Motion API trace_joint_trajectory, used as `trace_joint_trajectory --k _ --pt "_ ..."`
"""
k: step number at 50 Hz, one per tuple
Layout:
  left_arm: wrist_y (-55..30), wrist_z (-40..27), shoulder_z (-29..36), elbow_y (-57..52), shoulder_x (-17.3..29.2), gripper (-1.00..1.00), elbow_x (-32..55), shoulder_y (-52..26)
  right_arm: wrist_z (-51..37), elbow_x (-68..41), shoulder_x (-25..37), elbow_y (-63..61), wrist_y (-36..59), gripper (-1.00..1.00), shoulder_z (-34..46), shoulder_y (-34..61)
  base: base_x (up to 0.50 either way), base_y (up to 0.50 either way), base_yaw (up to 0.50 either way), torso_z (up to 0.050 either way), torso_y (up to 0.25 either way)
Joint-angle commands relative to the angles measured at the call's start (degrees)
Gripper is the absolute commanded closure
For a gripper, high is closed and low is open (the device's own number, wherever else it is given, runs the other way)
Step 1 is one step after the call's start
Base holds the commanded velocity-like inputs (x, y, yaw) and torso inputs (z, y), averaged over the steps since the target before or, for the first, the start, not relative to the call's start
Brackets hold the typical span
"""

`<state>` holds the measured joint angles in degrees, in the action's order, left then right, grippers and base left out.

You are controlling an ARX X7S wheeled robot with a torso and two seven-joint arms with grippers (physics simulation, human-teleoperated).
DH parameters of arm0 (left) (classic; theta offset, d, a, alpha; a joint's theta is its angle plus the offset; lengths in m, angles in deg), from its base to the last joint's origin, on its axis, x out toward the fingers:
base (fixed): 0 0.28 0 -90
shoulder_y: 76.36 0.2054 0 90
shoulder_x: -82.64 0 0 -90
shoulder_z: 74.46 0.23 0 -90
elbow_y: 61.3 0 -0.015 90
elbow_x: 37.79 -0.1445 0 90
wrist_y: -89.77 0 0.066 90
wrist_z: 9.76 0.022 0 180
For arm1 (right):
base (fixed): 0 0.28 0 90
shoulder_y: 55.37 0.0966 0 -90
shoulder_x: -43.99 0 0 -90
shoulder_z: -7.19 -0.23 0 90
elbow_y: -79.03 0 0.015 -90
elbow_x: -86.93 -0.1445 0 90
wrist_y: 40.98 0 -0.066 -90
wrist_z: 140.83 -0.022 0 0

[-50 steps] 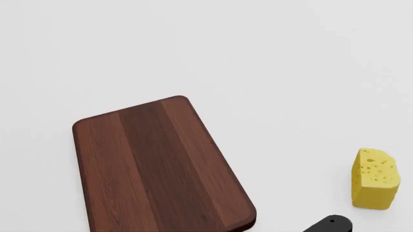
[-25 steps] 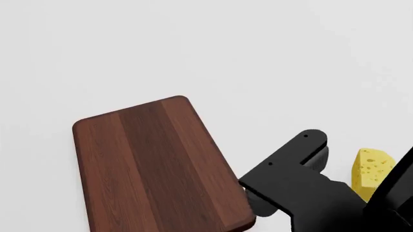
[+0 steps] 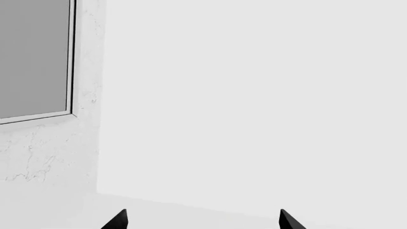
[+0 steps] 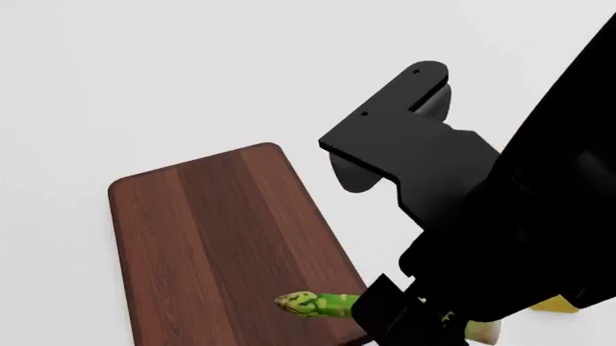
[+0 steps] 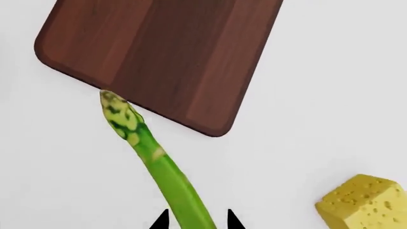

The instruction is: Clear the non-vegetable object off the cutting board and place the vegetables onto it.

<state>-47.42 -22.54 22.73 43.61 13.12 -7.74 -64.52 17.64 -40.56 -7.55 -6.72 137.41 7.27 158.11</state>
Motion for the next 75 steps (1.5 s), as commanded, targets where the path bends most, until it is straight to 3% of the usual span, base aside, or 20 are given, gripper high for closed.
trace_joint_trajectory --k 1,13,26,47,63,75 --pt "-0.04 -0.15 0.15 0.01 -0.02 -1.00 0.07 -0.38 17.71 19.35 -4.31 3.62 -0.34 1.00 -2.36 1.12 0.00 0.00 0.00 0.000 0.000" --pt "0.48 0.07 0.33 0.70 0.16 -1.00 -0.07 -0.77 41.75 43.78 -11.69 11.75 -9.61 1.00 1.66 -0.24 0.00 0.00 0.00 0.000 0.000" --pt "0.79 0.10 0.14 1.11 0.42 -1.00 0.07 -0.87 56.58 56.46 -20.35 26.74 -21.84 1.00 6.65 -3.25 0.00 0.00 0.00 0.000 0.000" --pt "1.26 0.05 0.23 1.98 0.75 -1.00 -0.07 -1.34 62.85 61.94 -28.32 40.76 -33.25 1.00 7.29 -10.86 0.00 0.00 0.00 0.000 0.000" --pt "0.17 -0.60 0.18 0.30 0.97 -1.00 0.50 -1.17 71.08 66.43 -38.28 62.32 -44.80 1.00 6.98 -16.66 0.00 0.00 0.00 0.000 0.000" --pt "0.53 -0.53 0.05 0.88 1.19 -1.00 0.53 -1.40 70.47 67.25 -38.37 61.03 -45.36 1.00 3.10 -19.33 0.00 0.00 0.00 0.000 0.000"
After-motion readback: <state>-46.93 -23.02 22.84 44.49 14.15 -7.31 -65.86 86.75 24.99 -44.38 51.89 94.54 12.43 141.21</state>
